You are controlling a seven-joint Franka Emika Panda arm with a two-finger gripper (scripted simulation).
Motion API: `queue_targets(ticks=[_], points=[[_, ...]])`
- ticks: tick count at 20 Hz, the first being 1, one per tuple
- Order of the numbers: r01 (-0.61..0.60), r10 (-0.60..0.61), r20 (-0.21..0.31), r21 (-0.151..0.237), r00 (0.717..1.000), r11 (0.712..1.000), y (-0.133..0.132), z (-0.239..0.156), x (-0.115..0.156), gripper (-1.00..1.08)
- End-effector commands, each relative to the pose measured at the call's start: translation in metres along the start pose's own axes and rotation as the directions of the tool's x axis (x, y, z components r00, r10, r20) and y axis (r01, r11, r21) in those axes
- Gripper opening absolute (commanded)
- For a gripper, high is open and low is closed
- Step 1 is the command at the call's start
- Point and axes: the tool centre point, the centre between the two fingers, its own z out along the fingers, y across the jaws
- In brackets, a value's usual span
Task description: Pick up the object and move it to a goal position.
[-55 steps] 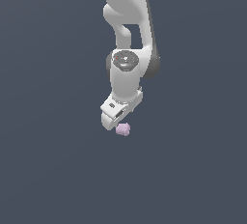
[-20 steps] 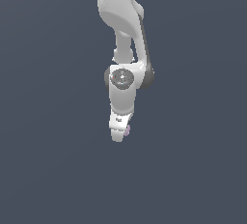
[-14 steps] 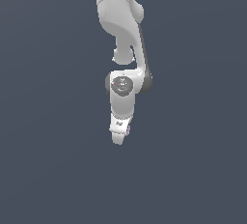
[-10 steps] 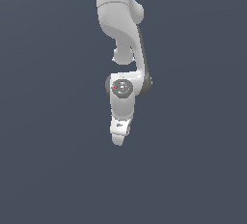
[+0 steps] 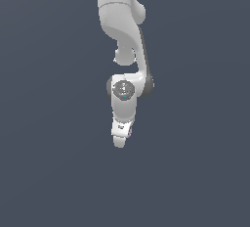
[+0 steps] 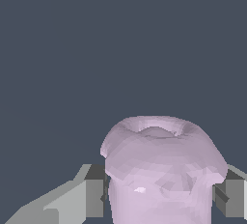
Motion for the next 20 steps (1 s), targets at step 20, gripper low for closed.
queue_targets(ticks=[20], points=[[0.001, -0.001, 0.002, 0.0, 1.0, 1.0, -0.021, -0.083, 0.003, -1.0]])
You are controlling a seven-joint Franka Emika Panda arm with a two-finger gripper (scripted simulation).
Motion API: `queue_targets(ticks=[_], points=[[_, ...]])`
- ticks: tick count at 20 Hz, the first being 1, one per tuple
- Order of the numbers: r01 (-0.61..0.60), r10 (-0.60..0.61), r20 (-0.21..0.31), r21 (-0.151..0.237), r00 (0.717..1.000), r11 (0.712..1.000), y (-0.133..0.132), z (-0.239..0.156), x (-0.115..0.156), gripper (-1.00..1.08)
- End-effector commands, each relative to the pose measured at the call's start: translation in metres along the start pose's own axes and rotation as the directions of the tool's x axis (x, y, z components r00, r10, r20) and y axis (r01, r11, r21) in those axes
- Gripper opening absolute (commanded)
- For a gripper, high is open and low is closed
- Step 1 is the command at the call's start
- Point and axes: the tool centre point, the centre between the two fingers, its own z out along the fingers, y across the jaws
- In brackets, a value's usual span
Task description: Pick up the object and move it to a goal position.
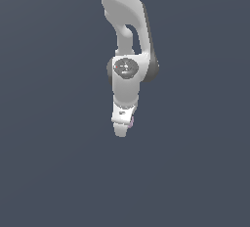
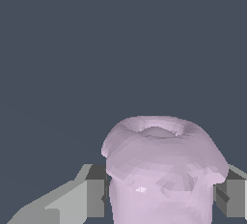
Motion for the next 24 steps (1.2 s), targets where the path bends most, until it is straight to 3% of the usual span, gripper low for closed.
queue_targets(ticks=[1, 13, 24], points=[[0.0, 0.0, 0.0, -0.001, 1.0, 1.0, -0.005, -0.024, 0.001, -1.0], [0.0, 0.0, -0.001, -0.001, 1.0, 1.0, -0.025, -0.118, 0.006, -1.0], [0.0, 0.0, -0.002, -0.001, 1.0, 1.0, -0.026, -0.133, 0.006, -1.0]])
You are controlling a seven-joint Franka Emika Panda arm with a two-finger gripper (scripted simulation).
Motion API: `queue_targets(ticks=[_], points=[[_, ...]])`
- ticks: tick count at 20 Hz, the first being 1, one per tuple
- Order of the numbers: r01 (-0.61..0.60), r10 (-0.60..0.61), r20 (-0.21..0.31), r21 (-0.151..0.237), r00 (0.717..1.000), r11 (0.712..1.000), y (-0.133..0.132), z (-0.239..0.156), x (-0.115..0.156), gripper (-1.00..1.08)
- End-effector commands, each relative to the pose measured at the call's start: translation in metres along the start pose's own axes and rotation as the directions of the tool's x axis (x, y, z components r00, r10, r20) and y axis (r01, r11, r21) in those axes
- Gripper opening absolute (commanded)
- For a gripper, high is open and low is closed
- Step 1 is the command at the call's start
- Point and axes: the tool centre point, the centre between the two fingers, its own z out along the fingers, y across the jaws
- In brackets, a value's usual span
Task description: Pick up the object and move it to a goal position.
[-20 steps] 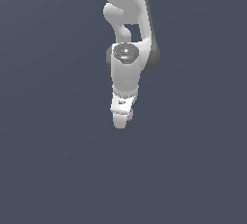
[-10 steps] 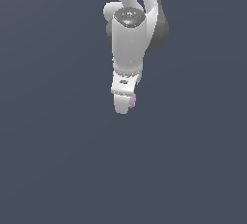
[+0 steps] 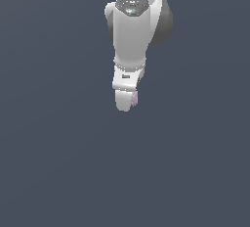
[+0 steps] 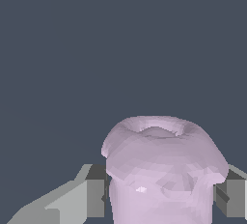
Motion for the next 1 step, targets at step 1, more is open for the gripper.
queue_targets(ticks=[1], points=[[0.0, 0.0, 0.0, 0.001, 1.0, 1.0, 0.0004, 0.0015, -0.0003, -1.0]])
